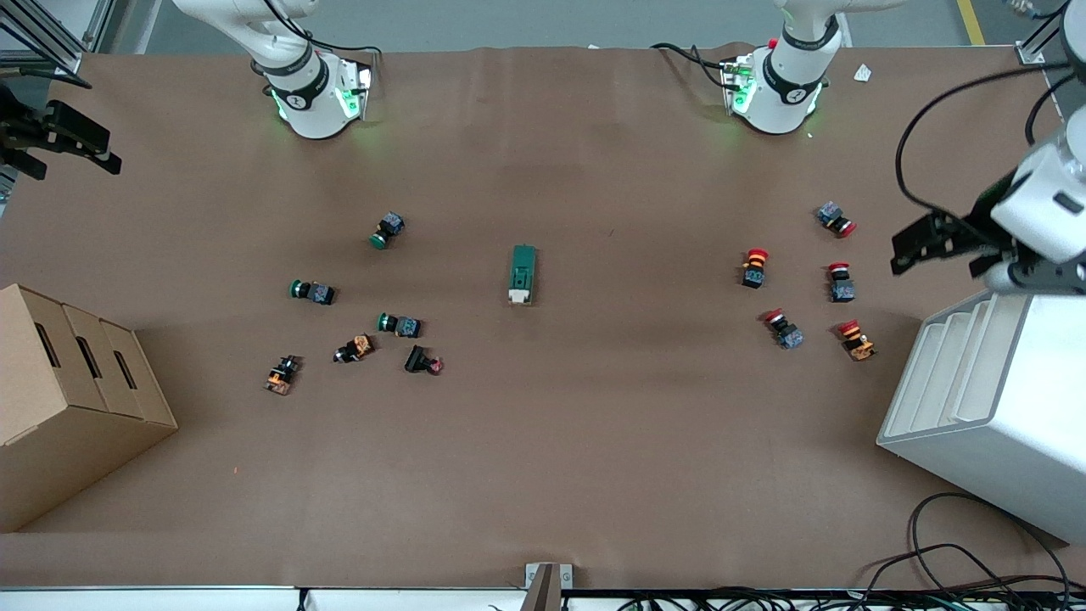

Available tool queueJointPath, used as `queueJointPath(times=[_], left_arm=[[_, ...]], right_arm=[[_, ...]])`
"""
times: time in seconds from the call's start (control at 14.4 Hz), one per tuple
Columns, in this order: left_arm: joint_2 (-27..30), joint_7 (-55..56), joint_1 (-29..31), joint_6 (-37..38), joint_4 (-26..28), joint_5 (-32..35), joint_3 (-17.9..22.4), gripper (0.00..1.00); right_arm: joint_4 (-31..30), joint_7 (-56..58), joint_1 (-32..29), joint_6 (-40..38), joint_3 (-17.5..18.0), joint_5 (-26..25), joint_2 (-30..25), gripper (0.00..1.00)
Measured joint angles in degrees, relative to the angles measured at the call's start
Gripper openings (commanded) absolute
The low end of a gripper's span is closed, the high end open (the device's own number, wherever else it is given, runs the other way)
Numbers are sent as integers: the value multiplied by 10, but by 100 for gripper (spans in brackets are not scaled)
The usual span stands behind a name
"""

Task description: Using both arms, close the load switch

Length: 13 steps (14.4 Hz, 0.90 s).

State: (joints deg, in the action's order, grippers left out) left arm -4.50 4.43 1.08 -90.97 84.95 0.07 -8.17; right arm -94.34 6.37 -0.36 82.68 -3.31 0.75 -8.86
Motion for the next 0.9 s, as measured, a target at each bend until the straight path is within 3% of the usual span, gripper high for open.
queueJointPath(times=[0.35, 0.9], left_arm=[[111, -3, -4, -3, 120, -6, 2, 100], [140, -3, -15, 13, 133, -6, 6, 100]], right_arm=[[-1, 1, 0, -6, 1, -10, 0, 100], [-1, 1, 0, -10, 0, -10, 0, 100]])
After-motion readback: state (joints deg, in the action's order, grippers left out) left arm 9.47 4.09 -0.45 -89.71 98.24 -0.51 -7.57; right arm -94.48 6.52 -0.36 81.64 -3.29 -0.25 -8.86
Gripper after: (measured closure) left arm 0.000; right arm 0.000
